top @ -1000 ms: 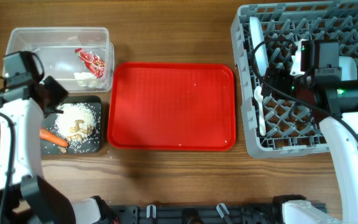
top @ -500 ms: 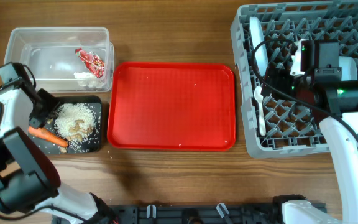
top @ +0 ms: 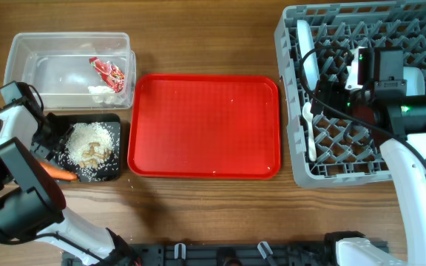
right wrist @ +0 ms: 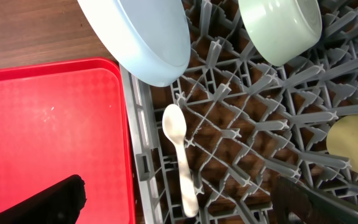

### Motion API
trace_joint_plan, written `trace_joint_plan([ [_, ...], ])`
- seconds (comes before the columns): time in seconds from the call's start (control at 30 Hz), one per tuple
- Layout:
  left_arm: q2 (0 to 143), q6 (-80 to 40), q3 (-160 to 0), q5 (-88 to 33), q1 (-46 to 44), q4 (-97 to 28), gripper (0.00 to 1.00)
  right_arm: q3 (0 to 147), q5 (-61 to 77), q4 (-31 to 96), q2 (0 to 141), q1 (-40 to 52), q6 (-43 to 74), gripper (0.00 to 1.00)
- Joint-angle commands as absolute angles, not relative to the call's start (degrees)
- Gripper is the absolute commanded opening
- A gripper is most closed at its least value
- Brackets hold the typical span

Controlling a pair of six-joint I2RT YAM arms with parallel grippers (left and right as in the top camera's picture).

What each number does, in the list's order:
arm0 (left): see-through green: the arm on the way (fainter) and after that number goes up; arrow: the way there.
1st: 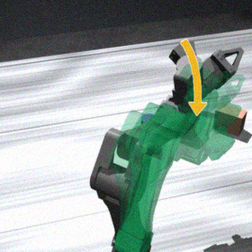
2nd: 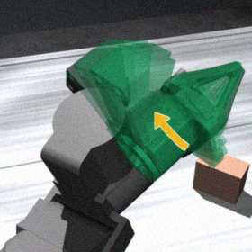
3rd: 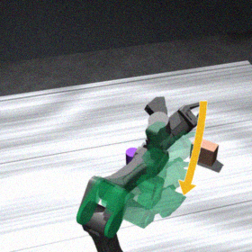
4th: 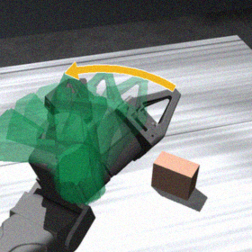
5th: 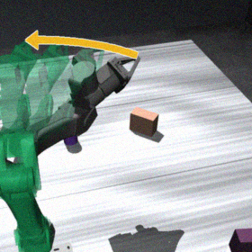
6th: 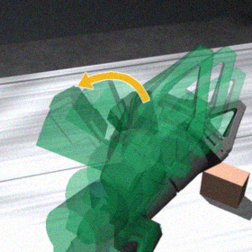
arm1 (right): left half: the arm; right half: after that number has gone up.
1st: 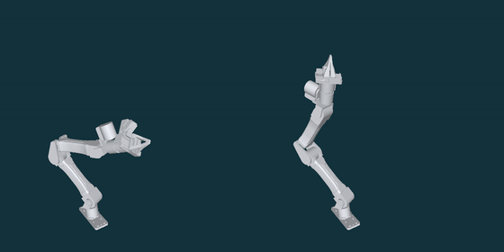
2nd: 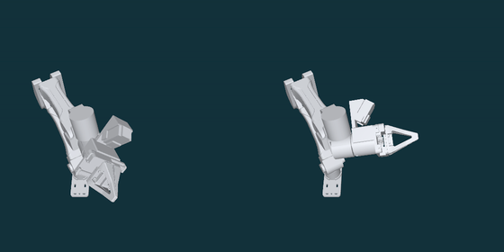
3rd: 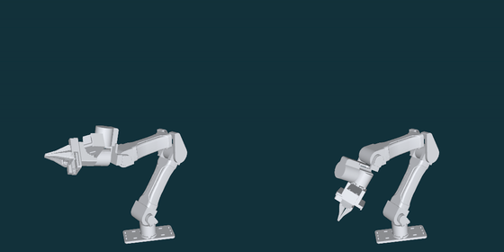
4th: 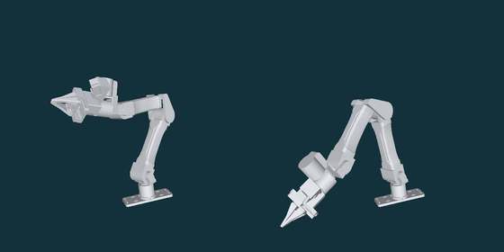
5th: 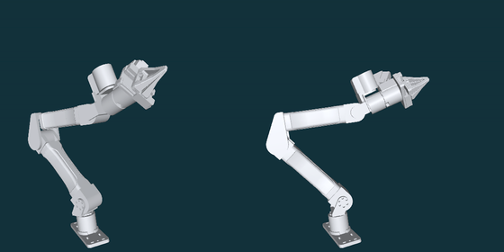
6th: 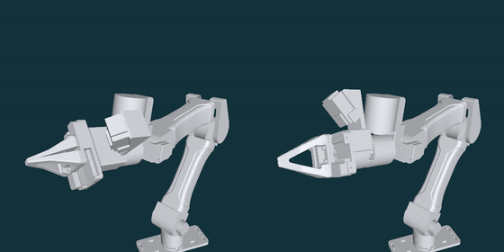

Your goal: Sort waste into correct bins and load items into the dishwasher rack

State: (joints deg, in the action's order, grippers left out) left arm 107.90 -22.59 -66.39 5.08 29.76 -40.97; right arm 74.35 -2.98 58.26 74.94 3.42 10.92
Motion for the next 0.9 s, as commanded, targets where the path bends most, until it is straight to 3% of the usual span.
trace_joint_plan([
  [0.0,106.5,-22.9,-67.2,4.5,30.1,-42.0,0.63,74.6,-2.5,58.1,74.6,3.3,11.7,0.97],
  [0.27,93.5,-22.9,-68.3,0.1,27.9,-43.8,0.63,74.6,-2.5,58.1,74.6,3.3,11.7,0.98],
  [0.43,87.5,-20.1,-68.3,-5.7,21.8,-43.9,0.64,74.6,-2.5,57.5,74.6,3.3,11.8,0.98],
  [0.67,87.5,-12.8,-68.3,-6.2,5.3,-43.3,0.76,74.6,2.2,55.5,74.9,3.3,12.0,1.00],
  [0.87,88.0,-4.9,-68.3,-5.8,-8.4,-49.3,1.00,74.6,18.0,55.3,77.6,3.3,6.7,1.00],
])
